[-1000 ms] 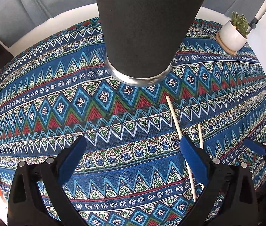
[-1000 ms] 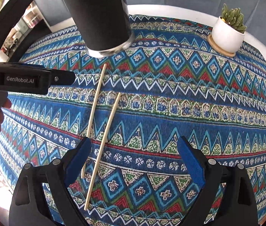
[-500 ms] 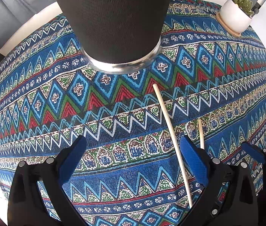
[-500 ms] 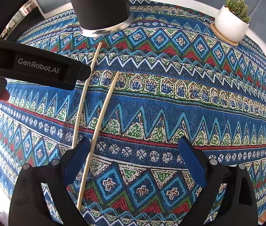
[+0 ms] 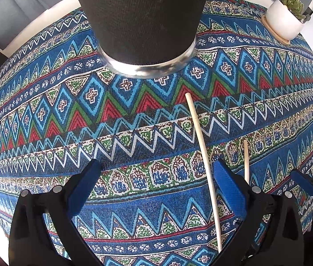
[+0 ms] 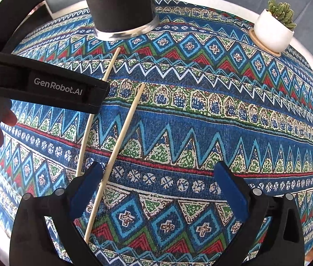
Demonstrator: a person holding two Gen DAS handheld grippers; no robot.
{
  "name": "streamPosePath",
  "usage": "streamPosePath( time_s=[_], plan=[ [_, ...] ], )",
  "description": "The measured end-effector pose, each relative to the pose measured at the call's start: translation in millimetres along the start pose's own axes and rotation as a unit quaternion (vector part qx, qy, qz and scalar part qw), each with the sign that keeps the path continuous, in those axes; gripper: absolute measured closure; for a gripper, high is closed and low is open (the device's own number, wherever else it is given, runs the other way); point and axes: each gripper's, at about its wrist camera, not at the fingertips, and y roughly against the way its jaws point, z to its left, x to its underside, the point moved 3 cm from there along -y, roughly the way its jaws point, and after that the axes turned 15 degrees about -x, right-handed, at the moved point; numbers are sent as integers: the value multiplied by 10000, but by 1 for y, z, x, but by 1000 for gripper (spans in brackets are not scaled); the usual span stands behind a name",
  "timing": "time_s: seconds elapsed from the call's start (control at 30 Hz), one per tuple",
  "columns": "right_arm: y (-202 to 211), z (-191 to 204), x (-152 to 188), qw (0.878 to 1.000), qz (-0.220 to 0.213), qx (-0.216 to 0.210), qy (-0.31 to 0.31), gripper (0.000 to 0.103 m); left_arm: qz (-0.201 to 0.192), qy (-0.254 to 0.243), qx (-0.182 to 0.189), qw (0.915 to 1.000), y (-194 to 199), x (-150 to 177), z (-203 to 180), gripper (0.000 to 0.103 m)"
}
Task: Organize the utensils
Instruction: 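Lower both open tools over the last sticks on the cloth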
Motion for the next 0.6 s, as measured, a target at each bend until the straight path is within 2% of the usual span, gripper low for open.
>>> streamPosePath(
  time_s=[0.33, 0.43, 0.53, 0.6],
  plan=[
    [2, 0, 0, 10000, -54, 4, 72, 8, -184, -1, 15, 9998, 6, 9, 0, 5],
    [3, -1, 4, 9999, -33, -24, 137, 9, -223, -32, 35, 9997, 11, 14, 4, 12],
    [9, -3, 5, 9998, -51, -35, 177, 24, -253, -25, 51, 9997, 15, 20, 10, 22],
    [16, -7, 6, 9998, -134, -38, 164, 56, -261, 14, 62, 9996, 18, 24, 15, 33]
  ],
)
